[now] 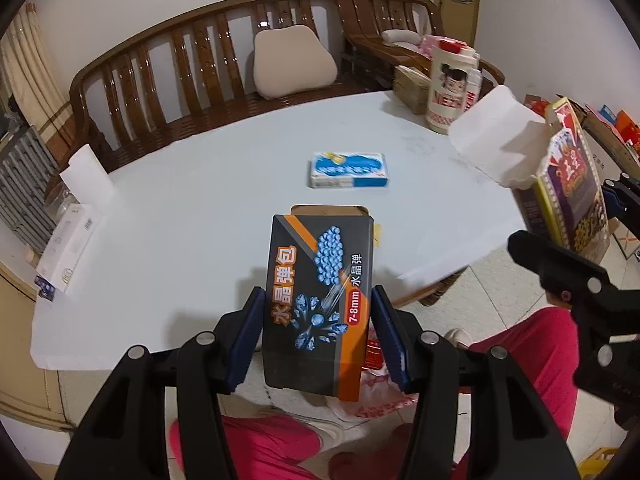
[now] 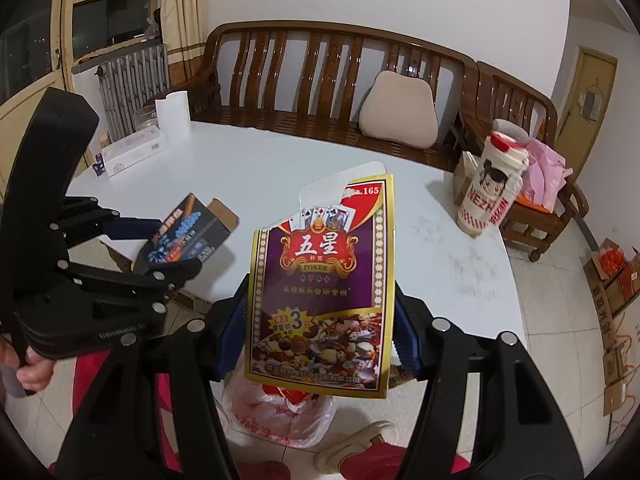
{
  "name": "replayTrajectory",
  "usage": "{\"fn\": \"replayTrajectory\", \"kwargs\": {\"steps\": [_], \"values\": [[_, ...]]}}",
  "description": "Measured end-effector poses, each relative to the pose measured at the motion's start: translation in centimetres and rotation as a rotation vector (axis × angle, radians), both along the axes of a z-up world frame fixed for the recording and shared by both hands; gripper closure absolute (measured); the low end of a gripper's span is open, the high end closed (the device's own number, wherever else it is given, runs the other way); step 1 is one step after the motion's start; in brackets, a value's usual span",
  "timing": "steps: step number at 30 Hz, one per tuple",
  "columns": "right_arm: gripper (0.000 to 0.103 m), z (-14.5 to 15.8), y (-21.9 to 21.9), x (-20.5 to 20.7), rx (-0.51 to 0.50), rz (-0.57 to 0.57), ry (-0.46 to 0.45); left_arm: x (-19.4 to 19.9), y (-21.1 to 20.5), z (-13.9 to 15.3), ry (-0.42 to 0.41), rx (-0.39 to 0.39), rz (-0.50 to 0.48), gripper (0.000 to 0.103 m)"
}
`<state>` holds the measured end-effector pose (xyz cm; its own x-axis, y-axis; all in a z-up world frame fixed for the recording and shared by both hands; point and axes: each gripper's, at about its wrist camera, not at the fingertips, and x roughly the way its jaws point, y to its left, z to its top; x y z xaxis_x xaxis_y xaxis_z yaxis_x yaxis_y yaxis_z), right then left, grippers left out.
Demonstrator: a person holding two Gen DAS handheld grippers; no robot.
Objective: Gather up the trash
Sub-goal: 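Carry the Wuxing box and black-orange box down to the plastic bag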
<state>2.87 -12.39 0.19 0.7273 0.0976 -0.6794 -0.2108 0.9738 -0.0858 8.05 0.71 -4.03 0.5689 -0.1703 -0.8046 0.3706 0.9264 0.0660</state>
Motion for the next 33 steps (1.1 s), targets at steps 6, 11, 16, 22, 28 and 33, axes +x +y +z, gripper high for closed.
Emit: {"fn": "replayTrajectory", "kwargs": {"steps": [6,11,16,22,28,33], "values": [[0.042,-1.3,-0.4,-2.0,-0.002,-0.011,0.021,-2.0,-1.0,-1.5,0.007,-0.010,-0.015,0.051],[0.042,-2.9,-0.3,-2.9,0.005,-0.011,0.053,-2.8,-0.8,-3.2,0.026,-0.015,-0.012,0.050],[0.042,-4.9,0.2,-3.4,0.004,-0.004,0.084,-3.3,-0.4,-5.5,0.065,-0.015,-0.005,0.050],[0.042,-7.3,0.6,-3.2,0.013,0.001,0.128,-3.7,-0.1,-8.8,0.139,-0.025,0.008,0.050],[0.042,-9.5,0.4,-2.9,0.003,-0.008,0.163,-3.8,0.2,-11.9,0.205,-0.035,0.011,0.050],[0.042,-12.2,0.3,-2.4,0.006,-0.018,0.213,-3.4,0.0,-14.5,0.246,-0.028,0.023,0.050]]}}
